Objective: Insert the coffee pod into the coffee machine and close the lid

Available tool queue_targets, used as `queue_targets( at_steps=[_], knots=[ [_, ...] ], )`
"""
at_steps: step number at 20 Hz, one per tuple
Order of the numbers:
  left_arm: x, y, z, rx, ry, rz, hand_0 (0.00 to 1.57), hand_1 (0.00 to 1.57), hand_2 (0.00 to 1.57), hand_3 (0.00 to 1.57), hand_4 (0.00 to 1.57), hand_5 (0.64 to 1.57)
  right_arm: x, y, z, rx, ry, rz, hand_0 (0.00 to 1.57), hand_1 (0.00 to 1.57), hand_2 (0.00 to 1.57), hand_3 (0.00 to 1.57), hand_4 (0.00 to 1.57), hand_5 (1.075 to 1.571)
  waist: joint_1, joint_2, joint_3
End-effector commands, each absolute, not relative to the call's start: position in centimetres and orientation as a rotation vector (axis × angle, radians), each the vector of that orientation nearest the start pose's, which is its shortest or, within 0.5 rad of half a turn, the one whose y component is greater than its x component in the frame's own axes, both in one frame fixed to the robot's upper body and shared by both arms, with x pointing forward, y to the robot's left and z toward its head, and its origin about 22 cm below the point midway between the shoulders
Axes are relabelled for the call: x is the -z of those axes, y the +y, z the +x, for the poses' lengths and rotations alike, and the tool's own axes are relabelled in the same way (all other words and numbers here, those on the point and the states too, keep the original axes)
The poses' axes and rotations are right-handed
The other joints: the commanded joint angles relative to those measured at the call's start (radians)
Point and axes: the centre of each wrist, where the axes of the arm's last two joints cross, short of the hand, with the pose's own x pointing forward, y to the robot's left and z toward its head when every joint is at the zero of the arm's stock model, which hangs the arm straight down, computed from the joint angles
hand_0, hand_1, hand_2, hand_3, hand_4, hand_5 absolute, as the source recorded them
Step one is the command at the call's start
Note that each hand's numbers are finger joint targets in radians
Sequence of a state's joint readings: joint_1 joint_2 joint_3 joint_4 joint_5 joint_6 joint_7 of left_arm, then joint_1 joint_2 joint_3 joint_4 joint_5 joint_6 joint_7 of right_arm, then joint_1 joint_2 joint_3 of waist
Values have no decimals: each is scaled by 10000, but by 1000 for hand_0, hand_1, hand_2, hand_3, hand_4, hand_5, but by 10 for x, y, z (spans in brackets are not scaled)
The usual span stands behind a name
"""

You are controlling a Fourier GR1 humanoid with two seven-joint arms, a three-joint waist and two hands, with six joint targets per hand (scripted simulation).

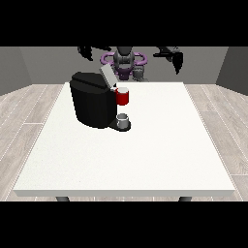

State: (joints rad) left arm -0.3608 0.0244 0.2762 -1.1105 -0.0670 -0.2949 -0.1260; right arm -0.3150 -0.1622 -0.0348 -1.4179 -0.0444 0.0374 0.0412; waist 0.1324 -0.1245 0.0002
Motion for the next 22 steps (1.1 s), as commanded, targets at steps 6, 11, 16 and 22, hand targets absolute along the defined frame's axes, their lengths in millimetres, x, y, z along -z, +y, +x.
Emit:
queue_targets(
  at_steps=[6, 11, 16, 22],
  knots=[
    [-3, 258, 309, 1764, -16169, -1463, 0, 0, 0, 0, 0, 1571, -56, -257, 344, -1211, -16996, -184, 0, 0, 0, 0, 0, 1571, 234, 1209, 1],
    [-16, 270, 305, 1697, -16484, -1058, 0, 0, 0, 0, 0, 1571, -53, -245, 356, -1716, -17113, 206, 0, 0, 0, 0, 0, 1571, 6, 1433, 0],
    [-4, 270, 302, 863, -16466, -612, 0, 0, 0, 0, 0, 1571, -72, -217, 365, -2432, -16513, 550, 0, 0, 0, 0, 0, 1571, -576, 1322, -3],
    [-23, 256, 298, 1489, -16959, -1073, 0, 0, 0, 0, 0, 1571, -80, -249, 386, -2204, -17192, -348, 0, 0, 0, 0, 0, 1571, 286, 1972, 0]
  ],
)
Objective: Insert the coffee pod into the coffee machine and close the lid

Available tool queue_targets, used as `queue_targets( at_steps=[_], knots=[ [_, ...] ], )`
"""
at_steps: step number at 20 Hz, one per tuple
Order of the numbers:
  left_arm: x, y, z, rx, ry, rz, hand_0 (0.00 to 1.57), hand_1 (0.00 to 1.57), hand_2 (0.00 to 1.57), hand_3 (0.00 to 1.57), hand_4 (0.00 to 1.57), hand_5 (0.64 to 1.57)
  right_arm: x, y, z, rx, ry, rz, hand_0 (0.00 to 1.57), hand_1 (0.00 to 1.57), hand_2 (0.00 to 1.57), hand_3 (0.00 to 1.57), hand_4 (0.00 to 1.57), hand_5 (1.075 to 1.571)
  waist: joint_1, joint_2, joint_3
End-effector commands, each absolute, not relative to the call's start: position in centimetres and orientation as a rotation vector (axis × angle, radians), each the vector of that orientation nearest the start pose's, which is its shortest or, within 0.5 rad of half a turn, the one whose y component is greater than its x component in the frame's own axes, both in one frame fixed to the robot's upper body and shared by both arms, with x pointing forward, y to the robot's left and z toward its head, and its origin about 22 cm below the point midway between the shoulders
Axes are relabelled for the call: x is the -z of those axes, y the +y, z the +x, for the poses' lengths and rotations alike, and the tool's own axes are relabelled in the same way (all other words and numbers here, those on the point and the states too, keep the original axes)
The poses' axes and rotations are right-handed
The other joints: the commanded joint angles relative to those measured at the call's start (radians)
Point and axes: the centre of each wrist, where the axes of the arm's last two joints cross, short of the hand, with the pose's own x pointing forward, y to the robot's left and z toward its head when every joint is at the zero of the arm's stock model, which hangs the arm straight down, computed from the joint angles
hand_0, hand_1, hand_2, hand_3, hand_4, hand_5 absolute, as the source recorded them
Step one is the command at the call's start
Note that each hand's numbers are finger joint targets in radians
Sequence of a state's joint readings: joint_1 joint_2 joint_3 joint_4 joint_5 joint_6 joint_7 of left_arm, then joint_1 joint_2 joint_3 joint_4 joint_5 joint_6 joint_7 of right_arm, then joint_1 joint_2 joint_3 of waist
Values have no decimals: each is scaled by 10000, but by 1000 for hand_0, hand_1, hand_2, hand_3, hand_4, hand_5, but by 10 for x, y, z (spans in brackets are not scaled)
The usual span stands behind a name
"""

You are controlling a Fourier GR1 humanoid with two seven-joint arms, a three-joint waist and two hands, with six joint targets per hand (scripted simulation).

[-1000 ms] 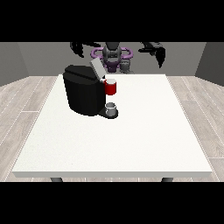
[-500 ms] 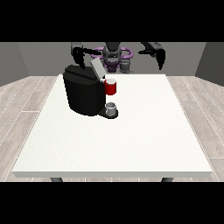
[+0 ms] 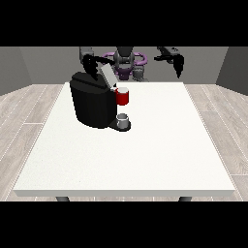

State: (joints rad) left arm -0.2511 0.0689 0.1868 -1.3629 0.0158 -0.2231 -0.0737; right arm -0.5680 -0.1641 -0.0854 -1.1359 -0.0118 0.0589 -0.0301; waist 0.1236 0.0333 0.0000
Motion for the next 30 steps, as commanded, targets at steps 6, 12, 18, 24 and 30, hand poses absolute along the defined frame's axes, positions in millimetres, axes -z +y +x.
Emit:
queue_targets(
  at_steps=[6, 12, 18, 24, 30],
  knots=[
    [-31, 270, 304, 1625, -16958, -889, 0, 0, 0, 0, 0, 1571, -77, -211, 392, -2521, -17034, -366, 0, 0, 0, 0, 0, 1571, 319, 447, 0],
    [-16, 268, 296, 1578, -16883, -572, 0, 0, 0, 0, 0, 1571, -82, -205, 397, -2954, -17086, 32, 0, 0, 0, 0, 0, 1571, 220, 477, -1],
    [-25, 278, 306, 1387, -16898, -386, 0, 0, 0, 0, 158, 1571, -81, -198, 399, -3263, -17332, -64, 0, 0, 0, 0, 77, 1571, 17, 510, 0],
    [-17, 290, 306, 1266, -16787, -497, 0, 0, 0, 0, 139, 1571, -97, -166, 401, -4115, -17816, 5, 0, 0, 0, 0, 0, 1571, 209, 510, -2],
    [-37, 265, 307, 1843, -17303, -751, 0, 0, 0, 0, 0, 1571, -95, -196, 410, -4598, -17676, -643, 0, 0, 0, 0, 124, 1571, 514, 362, 2]
  ],
)
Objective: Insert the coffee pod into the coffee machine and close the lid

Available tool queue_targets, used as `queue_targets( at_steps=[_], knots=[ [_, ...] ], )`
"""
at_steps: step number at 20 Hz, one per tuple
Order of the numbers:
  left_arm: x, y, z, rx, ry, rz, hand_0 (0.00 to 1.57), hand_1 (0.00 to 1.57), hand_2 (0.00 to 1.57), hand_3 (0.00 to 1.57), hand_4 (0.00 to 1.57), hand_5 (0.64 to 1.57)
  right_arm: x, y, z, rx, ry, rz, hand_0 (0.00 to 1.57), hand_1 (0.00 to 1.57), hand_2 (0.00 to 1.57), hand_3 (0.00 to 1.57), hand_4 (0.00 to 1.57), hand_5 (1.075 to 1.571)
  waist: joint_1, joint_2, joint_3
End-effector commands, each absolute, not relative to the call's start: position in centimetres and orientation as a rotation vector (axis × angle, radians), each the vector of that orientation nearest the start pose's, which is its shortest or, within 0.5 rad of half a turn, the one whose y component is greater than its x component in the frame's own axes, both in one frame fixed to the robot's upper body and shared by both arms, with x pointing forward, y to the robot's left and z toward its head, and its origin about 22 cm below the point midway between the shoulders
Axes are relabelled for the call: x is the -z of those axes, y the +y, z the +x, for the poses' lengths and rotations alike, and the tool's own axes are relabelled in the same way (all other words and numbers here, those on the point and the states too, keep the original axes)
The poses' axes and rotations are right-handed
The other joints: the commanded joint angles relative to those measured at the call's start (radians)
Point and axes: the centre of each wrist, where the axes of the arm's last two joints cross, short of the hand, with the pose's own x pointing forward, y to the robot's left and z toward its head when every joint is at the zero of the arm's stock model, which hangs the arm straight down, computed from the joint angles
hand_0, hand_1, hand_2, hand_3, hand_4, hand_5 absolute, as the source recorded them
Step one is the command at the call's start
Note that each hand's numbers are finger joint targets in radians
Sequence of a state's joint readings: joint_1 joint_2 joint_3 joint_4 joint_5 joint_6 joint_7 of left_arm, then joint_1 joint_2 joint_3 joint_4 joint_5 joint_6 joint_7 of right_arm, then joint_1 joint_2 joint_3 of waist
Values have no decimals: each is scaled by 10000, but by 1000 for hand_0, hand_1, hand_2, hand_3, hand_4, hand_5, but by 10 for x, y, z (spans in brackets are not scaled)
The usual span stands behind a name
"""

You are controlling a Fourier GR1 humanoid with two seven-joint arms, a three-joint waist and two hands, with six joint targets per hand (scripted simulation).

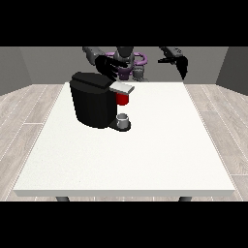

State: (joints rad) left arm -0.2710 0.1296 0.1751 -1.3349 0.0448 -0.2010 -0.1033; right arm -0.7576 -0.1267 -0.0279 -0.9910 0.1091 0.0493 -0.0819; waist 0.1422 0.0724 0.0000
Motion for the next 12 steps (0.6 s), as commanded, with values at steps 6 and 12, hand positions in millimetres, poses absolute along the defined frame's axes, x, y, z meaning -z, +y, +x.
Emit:
queue_targets(
  at_steps=[6, 12],
  knots=[
    [-12, 276, 295, 1370, -17519, -896, 0, 0, 0, 0, 165, 1571, -90, -159, 402, -4621, -17923, 175, 0, 0, 0, 0, 125, 1571, -45, -186, 0],
    [-2, 241, 287, 1333, -17378, -1187, 0, 0, 0, 0, 192, 1571, -86, -137, 392, -4365, -18577, 1704, 0, 0, 0, 0, 259, 1571, -191, -675, 2]
  ],
)
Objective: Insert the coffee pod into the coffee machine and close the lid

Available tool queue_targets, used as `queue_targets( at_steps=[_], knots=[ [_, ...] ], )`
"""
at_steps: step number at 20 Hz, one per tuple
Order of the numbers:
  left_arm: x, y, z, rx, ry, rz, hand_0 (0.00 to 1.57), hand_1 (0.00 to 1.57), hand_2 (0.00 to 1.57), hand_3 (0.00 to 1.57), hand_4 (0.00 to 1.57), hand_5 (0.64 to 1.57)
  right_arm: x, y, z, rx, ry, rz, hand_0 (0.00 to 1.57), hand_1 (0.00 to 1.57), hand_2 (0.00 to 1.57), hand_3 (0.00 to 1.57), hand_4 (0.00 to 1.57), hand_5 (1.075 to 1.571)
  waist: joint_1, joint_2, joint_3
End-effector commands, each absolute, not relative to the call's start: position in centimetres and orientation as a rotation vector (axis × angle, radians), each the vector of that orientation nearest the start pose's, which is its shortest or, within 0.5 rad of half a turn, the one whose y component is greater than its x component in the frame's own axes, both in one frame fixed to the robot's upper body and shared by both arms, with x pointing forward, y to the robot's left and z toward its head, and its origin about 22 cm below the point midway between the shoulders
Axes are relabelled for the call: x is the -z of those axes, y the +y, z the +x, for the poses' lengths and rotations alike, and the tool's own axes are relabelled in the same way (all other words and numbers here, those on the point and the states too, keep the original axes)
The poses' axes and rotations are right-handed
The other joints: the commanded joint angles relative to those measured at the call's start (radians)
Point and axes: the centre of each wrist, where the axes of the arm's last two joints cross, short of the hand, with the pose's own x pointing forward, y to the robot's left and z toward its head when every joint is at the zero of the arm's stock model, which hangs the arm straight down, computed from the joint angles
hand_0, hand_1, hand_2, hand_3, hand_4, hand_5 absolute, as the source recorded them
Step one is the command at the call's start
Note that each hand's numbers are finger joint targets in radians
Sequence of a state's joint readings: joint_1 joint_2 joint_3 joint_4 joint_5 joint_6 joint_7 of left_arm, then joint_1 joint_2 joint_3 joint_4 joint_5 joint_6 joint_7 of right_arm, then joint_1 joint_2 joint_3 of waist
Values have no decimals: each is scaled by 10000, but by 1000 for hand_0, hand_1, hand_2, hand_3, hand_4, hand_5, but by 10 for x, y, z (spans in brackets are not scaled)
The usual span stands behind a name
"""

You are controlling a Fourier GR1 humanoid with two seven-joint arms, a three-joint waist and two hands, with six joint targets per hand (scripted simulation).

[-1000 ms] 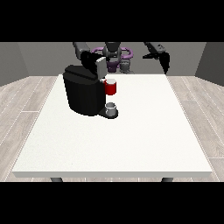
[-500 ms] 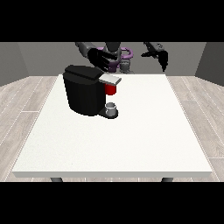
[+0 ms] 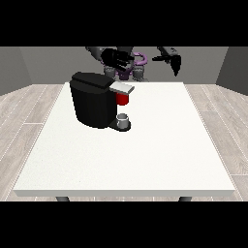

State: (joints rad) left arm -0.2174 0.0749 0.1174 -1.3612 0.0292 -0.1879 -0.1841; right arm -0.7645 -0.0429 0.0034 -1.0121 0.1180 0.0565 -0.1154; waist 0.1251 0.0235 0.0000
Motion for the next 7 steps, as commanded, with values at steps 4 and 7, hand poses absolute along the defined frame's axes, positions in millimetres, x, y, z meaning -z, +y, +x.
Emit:
queue_targets(
  at_steps=[4, 7],
  knots=[
    [13, 271, 287, 704, -16494, -671, 0, 0, 0, 0, 192, 1571, -35, -129, 346, -3425, -17594, 3049, 0, 0, 0, 0, 286, 1571, -832, -1128, 1],
    [37, 276, 265, 422, -16313, -278, 0, 0, 0, 0, 192, 1571, -4, -144, 323, -2629, -16958, 2602, 0, 0, 0, 0, 157, 1571, -1214, -1363, 0]
  ],
)
